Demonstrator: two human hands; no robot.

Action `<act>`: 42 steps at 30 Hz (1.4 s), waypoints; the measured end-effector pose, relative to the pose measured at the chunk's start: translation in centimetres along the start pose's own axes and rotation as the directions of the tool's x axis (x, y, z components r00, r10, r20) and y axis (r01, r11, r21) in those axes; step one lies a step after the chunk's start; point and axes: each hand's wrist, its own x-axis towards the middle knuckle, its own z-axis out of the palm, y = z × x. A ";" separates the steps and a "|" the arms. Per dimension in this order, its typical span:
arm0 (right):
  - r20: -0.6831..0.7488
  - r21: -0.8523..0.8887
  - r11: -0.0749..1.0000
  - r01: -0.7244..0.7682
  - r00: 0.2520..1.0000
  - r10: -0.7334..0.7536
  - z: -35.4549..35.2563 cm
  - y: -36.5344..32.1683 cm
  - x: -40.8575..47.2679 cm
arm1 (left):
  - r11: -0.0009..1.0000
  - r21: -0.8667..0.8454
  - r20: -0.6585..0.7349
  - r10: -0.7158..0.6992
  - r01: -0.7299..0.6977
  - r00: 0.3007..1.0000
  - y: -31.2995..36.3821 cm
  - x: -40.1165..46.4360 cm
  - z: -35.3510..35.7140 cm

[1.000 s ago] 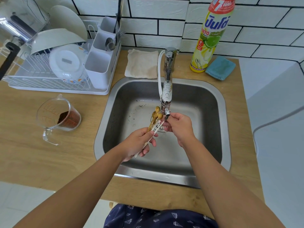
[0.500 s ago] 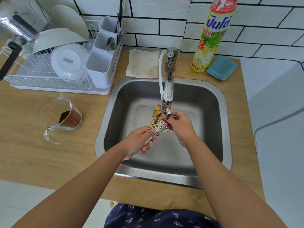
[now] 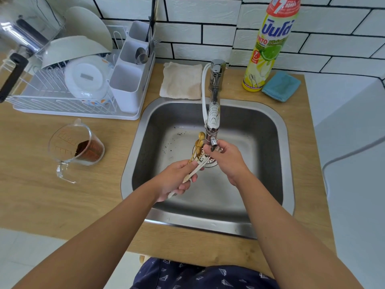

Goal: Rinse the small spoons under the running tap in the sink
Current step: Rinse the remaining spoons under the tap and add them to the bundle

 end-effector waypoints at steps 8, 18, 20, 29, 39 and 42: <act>-0.015 -0.134 0.991 0.002 1.000 -0.004 -0.5 -0.3 0.4 | 0.998 0.052 -0.094 0.031 -0.026 0.995 -0.1 0.3 0.5; 0.048 0.005 1.000 -0.030 0.998 0.030 0.2 -0.3 0.4 | 0.982 0.181 -0.132 0.084 -0.059 0.988 -0.2 0.5 0.6; 0.076 0.010 1.000 -0.016 0.997 0.016 0.1 -0.3 0.3 | 0.974 0.216 -0.159 0.110 -0.074 0.981 -0.1 0.7 0.8; 0.052 -0.023 0.999 -0.035 0.998 0.036 0.0 -0.5 0.9 | 0.999 0.011 0.046 0.034 -0.035 0.998 -0.1 0.2 0.8; 0.059 0.085 0.995 -0.045 0.997 0.040 0.5 -0.1 0.6 | 0.963 0.270 -0.020 0.021 -0.015 1.000 0.1 -0.1 0.5; 0.007 0.031 0.999 -0.033 0.999 0.033 0.7 -0.3 0.5 | 0.955 0.293 -0.017 0.046 -0.039 0.999 0.1 -0.1 0.9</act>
